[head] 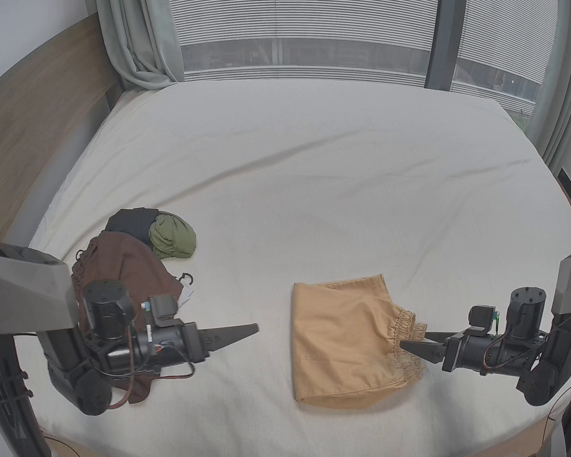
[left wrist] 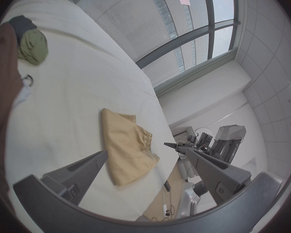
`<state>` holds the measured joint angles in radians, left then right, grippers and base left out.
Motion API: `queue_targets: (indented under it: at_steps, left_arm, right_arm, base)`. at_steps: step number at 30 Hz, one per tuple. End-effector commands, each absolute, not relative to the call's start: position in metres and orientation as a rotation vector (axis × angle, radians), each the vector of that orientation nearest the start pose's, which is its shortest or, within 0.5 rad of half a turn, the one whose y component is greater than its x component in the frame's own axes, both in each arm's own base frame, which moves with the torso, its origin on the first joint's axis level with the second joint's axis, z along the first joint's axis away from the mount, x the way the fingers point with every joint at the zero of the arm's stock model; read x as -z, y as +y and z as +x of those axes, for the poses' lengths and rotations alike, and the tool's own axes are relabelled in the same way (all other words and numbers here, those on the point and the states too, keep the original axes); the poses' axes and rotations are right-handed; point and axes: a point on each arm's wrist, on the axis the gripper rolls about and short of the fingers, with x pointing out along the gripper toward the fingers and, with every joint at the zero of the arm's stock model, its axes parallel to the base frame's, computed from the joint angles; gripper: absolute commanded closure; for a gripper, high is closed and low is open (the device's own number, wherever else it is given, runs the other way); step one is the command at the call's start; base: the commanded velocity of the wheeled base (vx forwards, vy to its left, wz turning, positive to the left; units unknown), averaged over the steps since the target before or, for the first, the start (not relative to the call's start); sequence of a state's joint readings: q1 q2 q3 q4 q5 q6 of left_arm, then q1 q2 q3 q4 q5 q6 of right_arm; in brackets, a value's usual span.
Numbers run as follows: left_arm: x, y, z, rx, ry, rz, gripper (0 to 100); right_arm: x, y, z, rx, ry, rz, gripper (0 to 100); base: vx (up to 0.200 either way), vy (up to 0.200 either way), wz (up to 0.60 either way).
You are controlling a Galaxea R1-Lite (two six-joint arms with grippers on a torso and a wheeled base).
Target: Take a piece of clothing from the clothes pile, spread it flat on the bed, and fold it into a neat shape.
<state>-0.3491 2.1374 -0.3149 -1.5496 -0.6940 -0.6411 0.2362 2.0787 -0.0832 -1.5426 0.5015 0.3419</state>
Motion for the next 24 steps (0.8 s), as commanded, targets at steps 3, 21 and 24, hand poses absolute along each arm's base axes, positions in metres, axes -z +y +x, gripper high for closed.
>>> queue_targets:
  at_steps: [3, 21, 24]
  left_arm:
    - [-0.051, -0.045, 0.231, 0.895, 0.564, -0.578, 0]
    - [-0.025, -0.016, 0.207, 0.901, 0.497, -0.251, 0]
    - [-0.014, -0.010, 0.208, 0.928, 0.475, -0.183, 0]
  right_arm:
    - [-0.021, 0.069, 0.223, -0.649, 0.615, 0.380, 0]
    - [-0.007, 0.067, 0.222, -0.625, 0.678, 0.382, 0]
    - [-0.006, 0.066, 0.222, -0.616, 0.681, 0.383, 0]
  base:
    - [0.000, 0.000, 0.00]
    - [0.000, 0.000, 0.00]
    - [0.000, 0.000, 0.00]
